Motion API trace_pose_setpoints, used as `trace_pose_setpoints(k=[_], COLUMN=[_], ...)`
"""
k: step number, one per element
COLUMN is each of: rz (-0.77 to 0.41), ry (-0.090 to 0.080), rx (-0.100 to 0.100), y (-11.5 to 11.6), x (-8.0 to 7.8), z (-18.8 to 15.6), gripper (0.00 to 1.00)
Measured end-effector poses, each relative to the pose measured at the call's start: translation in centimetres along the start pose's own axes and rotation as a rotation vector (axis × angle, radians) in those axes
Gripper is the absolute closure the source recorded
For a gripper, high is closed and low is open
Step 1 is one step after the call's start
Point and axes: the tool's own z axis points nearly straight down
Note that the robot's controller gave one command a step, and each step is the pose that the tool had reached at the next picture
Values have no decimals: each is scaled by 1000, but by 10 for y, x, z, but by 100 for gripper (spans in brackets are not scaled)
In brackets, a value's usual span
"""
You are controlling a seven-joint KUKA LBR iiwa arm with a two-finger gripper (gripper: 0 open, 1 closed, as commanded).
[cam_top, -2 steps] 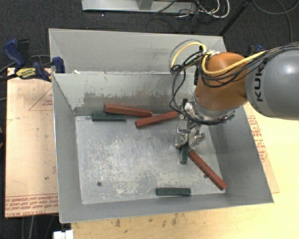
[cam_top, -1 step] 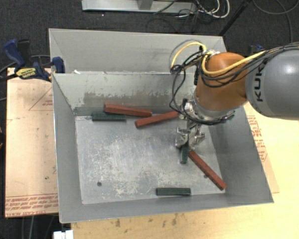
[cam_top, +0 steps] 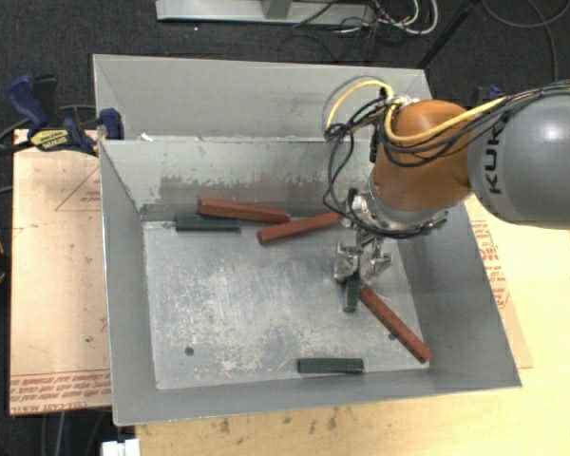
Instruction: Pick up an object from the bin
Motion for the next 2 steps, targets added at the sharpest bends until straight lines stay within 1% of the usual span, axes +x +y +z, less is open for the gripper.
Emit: trace_pose_setpoints(k=[1, 2], rz=[0, 34], ry=[0, 5], rx=[0, -18], y=[0, 8], x=[0, 0], z=[0, -194], gripper=[100, 100])
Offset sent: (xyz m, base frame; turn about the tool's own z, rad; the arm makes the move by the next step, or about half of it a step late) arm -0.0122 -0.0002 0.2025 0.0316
